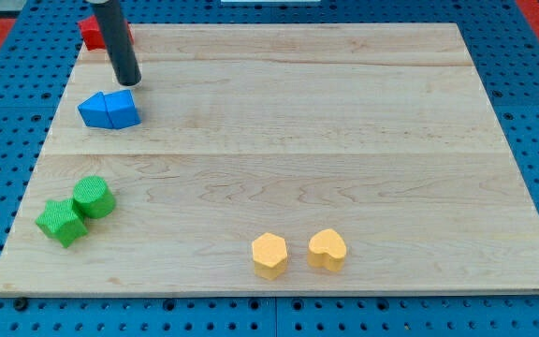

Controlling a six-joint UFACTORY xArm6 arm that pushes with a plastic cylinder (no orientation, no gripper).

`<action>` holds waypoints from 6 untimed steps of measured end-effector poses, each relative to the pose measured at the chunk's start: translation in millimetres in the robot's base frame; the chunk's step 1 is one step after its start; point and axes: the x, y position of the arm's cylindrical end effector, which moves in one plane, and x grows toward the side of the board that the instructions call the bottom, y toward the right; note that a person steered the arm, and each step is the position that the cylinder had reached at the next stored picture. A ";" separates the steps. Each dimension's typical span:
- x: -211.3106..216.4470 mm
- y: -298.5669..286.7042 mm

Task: Move the blue cube to the bottom right side of the blue triangle

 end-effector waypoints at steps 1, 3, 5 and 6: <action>39.1 26.1; 46.4 21.3; -1.6 -33.7; 5.4 -80.6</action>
